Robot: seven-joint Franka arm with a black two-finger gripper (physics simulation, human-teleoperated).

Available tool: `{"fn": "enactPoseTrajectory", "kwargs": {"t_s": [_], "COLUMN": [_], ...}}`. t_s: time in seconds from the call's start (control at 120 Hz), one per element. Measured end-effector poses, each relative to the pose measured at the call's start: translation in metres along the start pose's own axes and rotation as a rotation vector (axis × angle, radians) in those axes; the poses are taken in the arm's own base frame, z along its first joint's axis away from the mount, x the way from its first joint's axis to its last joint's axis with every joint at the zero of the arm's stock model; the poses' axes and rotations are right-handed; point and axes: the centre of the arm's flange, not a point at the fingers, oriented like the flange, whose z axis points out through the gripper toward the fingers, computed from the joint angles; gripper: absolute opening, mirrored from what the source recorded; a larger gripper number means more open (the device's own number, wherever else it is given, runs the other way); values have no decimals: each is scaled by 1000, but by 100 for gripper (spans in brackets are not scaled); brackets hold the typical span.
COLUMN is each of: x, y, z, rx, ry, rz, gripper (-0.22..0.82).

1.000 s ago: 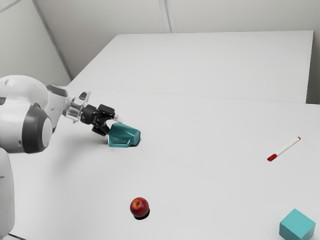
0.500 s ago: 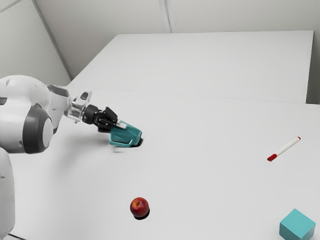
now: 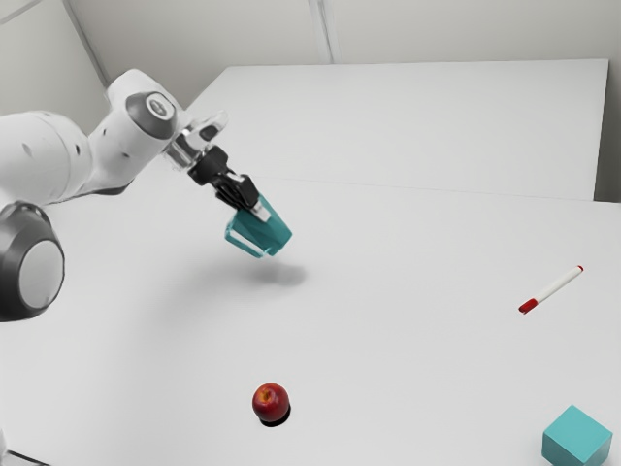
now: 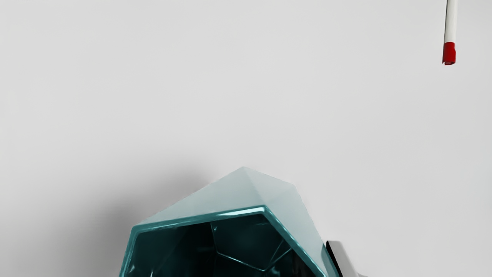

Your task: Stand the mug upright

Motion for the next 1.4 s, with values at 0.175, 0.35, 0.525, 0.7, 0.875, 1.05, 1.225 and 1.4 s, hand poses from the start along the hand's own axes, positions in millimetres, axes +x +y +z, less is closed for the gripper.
{"fn": "enactPoseTrajectory", "kwargs": {"t_s": [0.175, 0.35, 0.525, 0.7, 0.875, 1.05, 1.225, 1.4], "x": [1, -1, -16, -37, -64, -67, -68, -68], "y": [17, 6, 11, 21, 22, 20, 19, 19], "z": [15, 21, 40, 50, 69, 74, 76, 77], "rx": [345, 481, 496, 507, 513, 534, 537, 536], "ry": [-198, -233, -239, -247, -271, -258, -247, -242], "rz": [181, 224, 235, 250, 251, 245, 230, 224], "gripper": [-17, -18, -18, -18, -18, -18, -10, 6]}}
